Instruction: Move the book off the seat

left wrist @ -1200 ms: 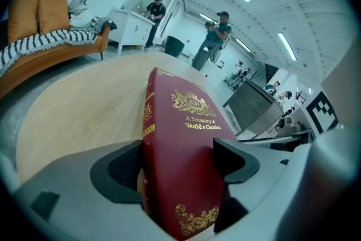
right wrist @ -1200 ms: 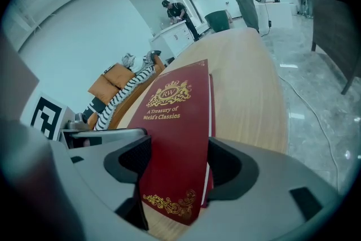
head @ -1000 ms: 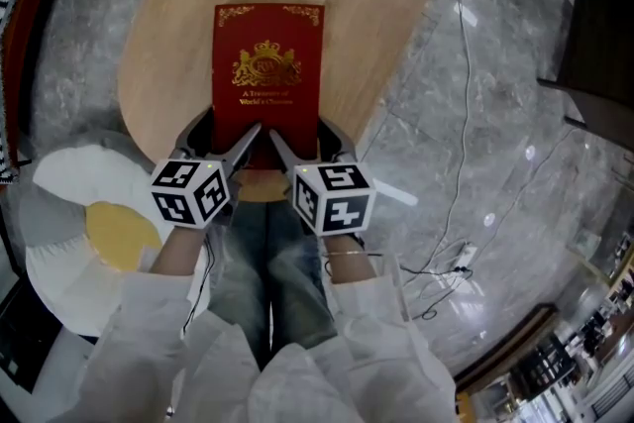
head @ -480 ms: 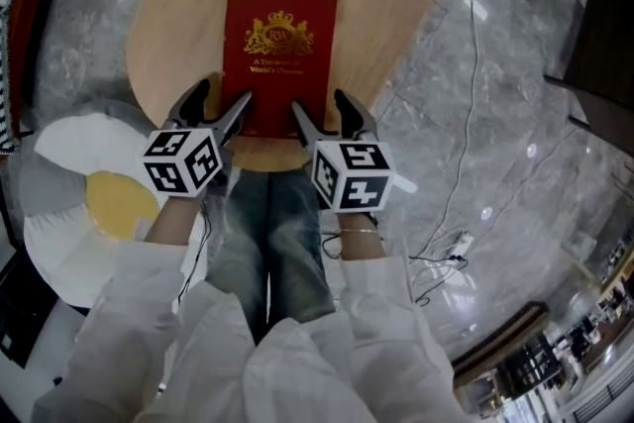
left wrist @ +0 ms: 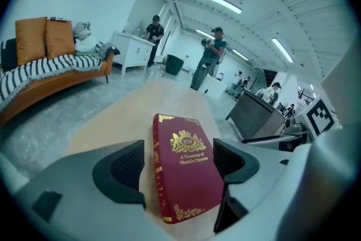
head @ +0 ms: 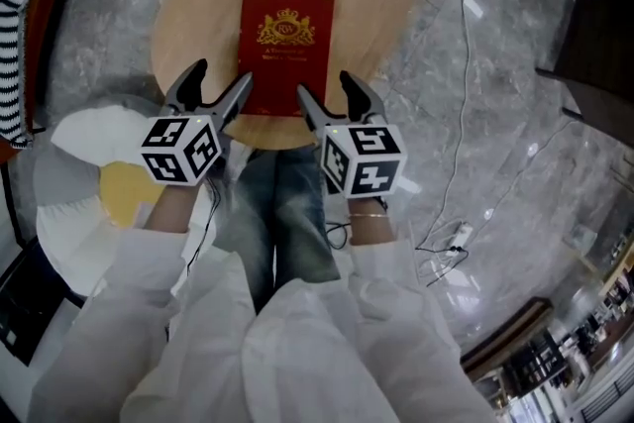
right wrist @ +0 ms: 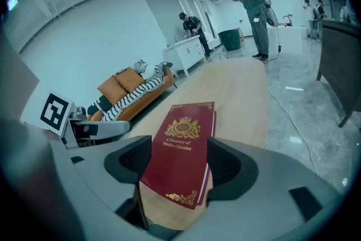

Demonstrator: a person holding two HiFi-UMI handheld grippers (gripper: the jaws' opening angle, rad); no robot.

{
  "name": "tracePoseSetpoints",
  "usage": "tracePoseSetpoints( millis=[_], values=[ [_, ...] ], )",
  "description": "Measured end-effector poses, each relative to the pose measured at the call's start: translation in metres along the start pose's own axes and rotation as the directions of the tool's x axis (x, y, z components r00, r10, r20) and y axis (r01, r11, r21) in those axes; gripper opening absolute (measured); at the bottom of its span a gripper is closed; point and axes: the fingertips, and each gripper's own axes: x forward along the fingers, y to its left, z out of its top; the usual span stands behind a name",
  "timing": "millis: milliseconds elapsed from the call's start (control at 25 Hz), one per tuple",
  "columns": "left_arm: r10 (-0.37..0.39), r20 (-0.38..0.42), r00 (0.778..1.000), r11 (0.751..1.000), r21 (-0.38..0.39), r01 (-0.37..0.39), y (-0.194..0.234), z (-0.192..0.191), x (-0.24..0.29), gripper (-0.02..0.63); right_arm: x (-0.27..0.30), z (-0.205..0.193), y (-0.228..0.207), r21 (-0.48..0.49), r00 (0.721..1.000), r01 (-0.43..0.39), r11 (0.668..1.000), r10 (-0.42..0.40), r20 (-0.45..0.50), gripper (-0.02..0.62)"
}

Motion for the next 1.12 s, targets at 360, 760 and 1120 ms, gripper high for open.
tracePoseSetpoints(
  millis=[360,760,1120],
  values=[
    [-0.081,0.067,0.994,0.994,0.076,0.076,-0.063,0.076,-0.057,0.382,-0.058,0.073,0.052,-0.046,0.996,-0.038,0.998,0.042,0.078,0.301],
    [-0.220,0.101,0.970,0.969,0.138,0.205,-0.123,0.141,-0.113,0.382,-0.127,0.151,0.113,-0.184,0.980,-0.072,0.980,0.104,0.171,0.262],
    [-0.282,0.148,0.948,0.945,0.213,0.248,-0.161,0.186,-0.165,0.381,-0.183,0.195,0.146,-0.294,0.953,-0.037,0.955,0.122,0.276,0.200]
  ],
)
